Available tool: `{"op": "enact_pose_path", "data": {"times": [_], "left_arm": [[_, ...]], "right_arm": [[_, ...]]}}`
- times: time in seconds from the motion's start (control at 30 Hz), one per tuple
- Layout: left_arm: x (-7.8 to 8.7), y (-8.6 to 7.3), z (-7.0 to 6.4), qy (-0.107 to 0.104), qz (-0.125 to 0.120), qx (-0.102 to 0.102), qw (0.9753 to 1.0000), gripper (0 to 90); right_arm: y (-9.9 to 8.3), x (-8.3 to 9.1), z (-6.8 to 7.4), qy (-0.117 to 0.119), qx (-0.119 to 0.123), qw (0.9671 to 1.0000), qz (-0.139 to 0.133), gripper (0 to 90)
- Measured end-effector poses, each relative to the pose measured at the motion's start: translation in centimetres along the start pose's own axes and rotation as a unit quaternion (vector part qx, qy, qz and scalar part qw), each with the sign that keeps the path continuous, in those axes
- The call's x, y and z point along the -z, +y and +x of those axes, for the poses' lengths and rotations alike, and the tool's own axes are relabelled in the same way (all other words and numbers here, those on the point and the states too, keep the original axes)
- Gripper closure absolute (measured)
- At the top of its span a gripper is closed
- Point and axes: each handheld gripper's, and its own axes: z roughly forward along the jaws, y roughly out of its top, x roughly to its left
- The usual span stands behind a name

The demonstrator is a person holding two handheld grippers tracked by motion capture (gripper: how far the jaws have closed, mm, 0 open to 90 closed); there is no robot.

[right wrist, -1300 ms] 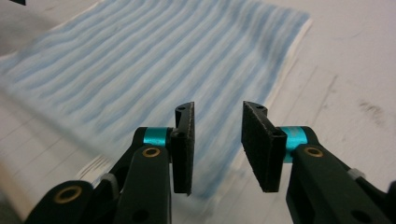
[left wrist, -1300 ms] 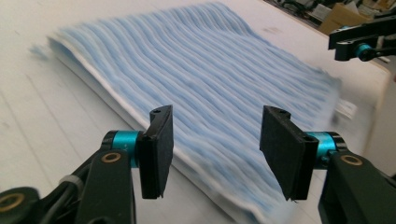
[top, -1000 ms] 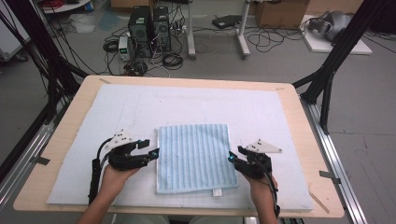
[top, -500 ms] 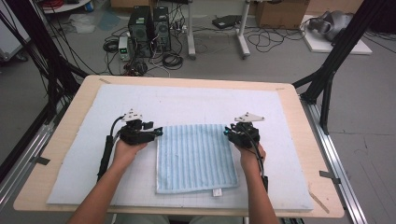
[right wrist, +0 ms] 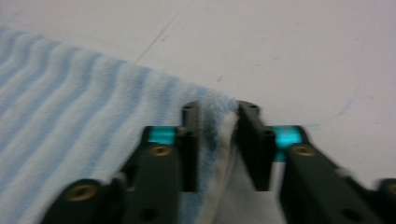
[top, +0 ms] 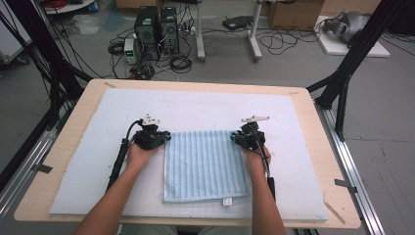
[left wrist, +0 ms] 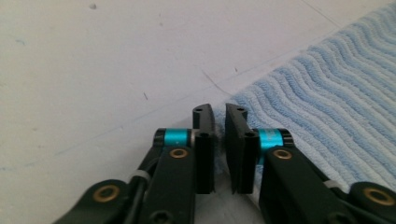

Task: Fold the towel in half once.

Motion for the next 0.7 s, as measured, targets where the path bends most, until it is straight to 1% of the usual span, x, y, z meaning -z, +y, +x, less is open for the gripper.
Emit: {"op": "enact_pose_path", "data": {"times": [0.03, 0.1, 0.13, 0.17, 0.2, 0.27, 0.3, 0.33, 0.37, 0.43, 0.47, 0.5, 0.53, 0.57, 0.6, 0.63, 0.67, 0.7], "left_arm": [[-0.1, 0.1, 0.0, 0.001, -0.001, 0.006, 1.0, 85.8], [-0.4, 0.2, 0.2, 0.003, -0.003, 0.014, 0.9999, 86.2], [-0.5, 0.4, 0.2, 0.002, -0.004, 0.02, 0.9998, 86.2], [-0.6, 0.6, 0.3, 0.002, 0.001, 0.012, 0.9999, 86.2], [-0.8, 0.8, 0.2, 0.005, 0.001, 0.007, 1.0, 86.2], [-1.3, 1.2, 0.1, 0.004, 0.003, 0.003, 1.0, 86.3], [-1.5, 1.3, 0.1, 0.005, 0.003, 0.004, 1.0, 86.2], [-1.7, 1.4, 0.0, 0.004, -0.001, 0.002, 1.0, 86.2], [-1.8, 1.4, 0.0, 0.003, -0.004, 0.0, 1.0, 86.2], [-1.9, 1.4, 0.0, 0.003, -0.005, 0.0, 1.0, 86.0], [-1.8, 1.3, 0.0, 0.001, -0.006, 0.001, 1.0, 85.4], [-1.8, 1.3, 0.0, 0.002, -0.006, 0.005, 1.0, 83.4], [-1.7, 1.3, 0.1, 0.01, -0.005, 0.008, 0.9999, 77.3], [-1.6, 1.3, 0.3, 0.015, -0.004, 0.01, 0.9998, 67.1], [-1.5, 1.2, 0.5, 0.01, -0.003, 0.017, 0.9998, 59.4], [-1.2, 1.2, 0.8, 0.008, -0.001, 0.022, 0.9997, 54.1], [-0.8, 1.1, 0.9, 0.012, -0.005, 0.027, 0.9996, 47.0], [-0.4, 1.0, 1.1, 0.011, -0.016, 0.024, 0.9995, 42.4]], "right_arm": [[0.0, 0.0, 0.2, 0.008, 0.0, 1.0, 0.002, 83.8], [0.0, 0.0, 0.5, -0.001, 0.011, 0.9999, 0.0, 85.7], [-0.1, 0.1, 0.6, -0.007, 0.006, 1.0, 0.001, 86.0], [-0.1, 0.2, 0.7, -0.012, 0.007, 0.9999, 0.001, 86.1], [-0.2, 0.4, 0.9, -0.02, 0.004, 0.9998, 0.003, 86.1], [-0.2, 0.7, 1.0, -0.034, 0.005, 0.9994, 0.006, 86.1], [-0.2, 1.0, 1.2, -0.042, 0.012, 0.999, 0.006, 86.1], [-0.4, 1.3, 1.3, -0.05, 0.015, 0.9986, 0.0, 86.1], [-0.5, 1.5, 1.3, -0.053, 0.009, 0.9986, -0.002, 86.0], [-0.9, 1.6, 1.1, -0.059, 0.008, 0.9983, -0.001, 85.5], [-1.0, 1.5, 0.9, -0.055, 0.01, 0.9984, -0.001, 84.9], [-1.0, 1.5, 0.9, -0.056, 0.012, 0.9984, -0.002, 82.5], [-0.9, 1.4, 0.9, -0.062, 0.022, 0.9978, -0.006, 76.8], [-0.8, 1.5, 0.8, -0.072, 0.021, 0.9971, -0.008, 68.6], [-0.8, 1.6, 0.6, -0.077, 0.015, 0.9968, -0.017, 60.1], [-0.7, 1.9, 0.2, -0.078, 0.003, 0.9966, -0.026, 54.3], [-0.7, 2.1, -0.1, -0.076, -0.007, 0.9966, -0.03, 46.9], [-0.7, 2.5, -0.4, -0.077, -0.012, 0.9964, -0.033, 43.2]]}}
